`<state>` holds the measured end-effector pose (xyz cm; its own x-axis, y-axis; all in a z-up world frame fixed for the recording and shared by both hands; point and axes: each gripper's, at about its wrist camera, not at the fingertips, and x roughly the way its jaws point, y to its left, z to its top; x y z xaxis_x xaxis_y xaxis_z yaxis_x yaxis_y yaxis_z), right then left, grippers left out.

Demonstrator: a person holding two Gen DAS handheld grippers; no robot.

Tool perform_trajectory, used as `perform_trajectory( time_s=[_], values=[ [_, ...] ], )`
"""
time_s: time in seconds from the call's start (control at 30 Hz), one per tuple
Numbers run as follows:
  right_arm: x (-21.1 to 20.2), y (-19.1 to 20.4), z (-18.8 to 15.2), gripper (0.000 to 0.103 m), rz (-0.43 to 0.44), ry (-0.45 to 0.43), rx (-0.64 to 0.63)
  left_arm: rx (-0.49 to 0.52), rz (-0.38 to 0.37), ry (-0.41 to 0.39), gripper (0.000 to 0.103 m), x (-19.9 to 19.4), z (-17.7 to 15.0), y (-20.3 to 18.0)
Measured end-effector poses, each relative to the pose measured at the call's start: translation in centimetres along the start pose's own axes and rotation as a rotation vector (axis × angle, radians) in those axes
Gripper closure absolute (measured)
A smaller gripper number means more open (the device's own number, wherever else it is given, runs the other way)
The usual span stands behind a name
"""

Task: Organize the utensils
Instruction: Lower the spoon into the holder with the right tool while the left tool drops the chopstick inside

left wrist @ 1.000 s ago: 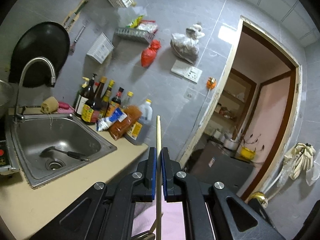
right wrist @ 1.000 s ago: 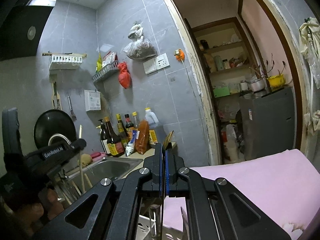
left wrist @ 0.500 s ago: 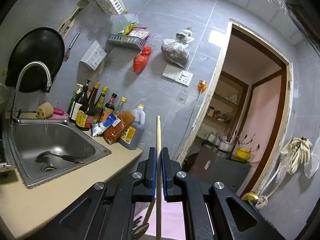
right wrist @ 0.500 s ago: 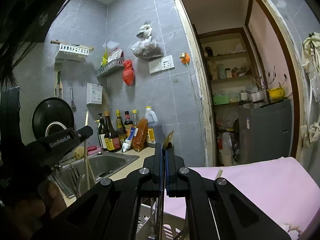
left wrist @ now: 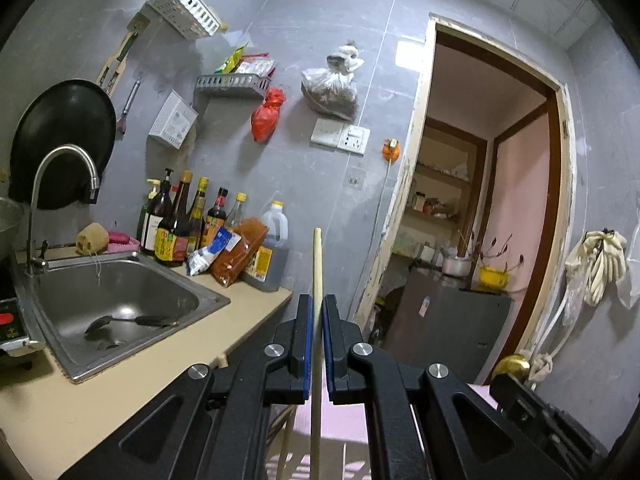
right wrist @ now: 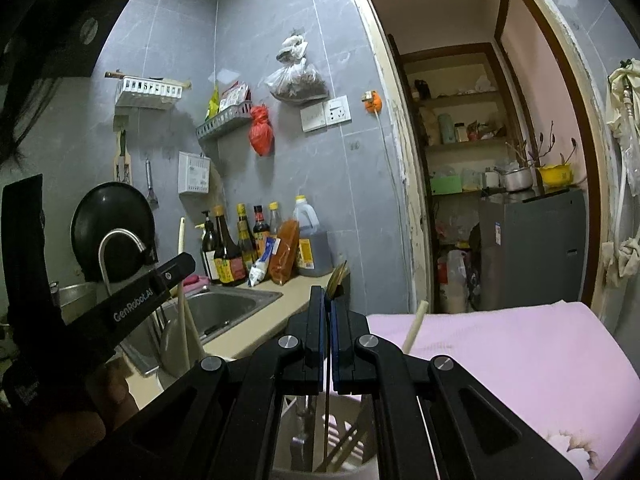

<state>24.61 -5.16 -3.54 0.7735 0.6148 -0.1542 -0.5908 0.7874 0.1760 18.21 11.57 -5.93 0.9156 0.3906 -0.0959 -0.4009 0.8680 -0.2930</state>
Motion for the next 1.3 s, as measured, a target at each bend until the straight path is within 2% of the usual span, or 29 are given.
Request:
perform_trajectory(
  time_s=[0.47,0.57,0.7,0.97,1.03,1.1,1.3],
  values=[
    [-0.2,-0.3,-0.5,0.098,-0.001,0.101,0.019,0.097,-0.017,0.065,0.098,-1.3,0.3,-0.7],
    [-0.4,-0.4,-0.6,0.095,-0.006,0.114,0.022,0.108,-0.026,0.084,0.098,-1.5,0.5,-0.7],
    [-0.9,-0.1,-0.3,0.081,0.000,0.119,0.020,0.127,-0.044,0.104,0.092,-1.7,0.6,-0.7],
    [-2.1,0.3,-0.2,0.079,-0.023,0.128,0.020,0.127,-0.076,0.153,0.085,-2.0,1.1,-0.2],
    [-2.7,0.4,-0.1,0.077,-0.038,0.126,0.019,0.120,-0.077,0.165,0.084,-2.0,1.2,0.0],
    [-3.2,0.4,0.1,0.070,-0.052,0.123,0.025,0.118,-0.078,0.177,0.083,-2.1,1.3,0.1],
    [-4.8,-0.1,1.1,0.069,-0.100,0.111,0.042,0.125,-0.088,0.205,0.080,-2.8,1.9,-0.1]
  ],
)
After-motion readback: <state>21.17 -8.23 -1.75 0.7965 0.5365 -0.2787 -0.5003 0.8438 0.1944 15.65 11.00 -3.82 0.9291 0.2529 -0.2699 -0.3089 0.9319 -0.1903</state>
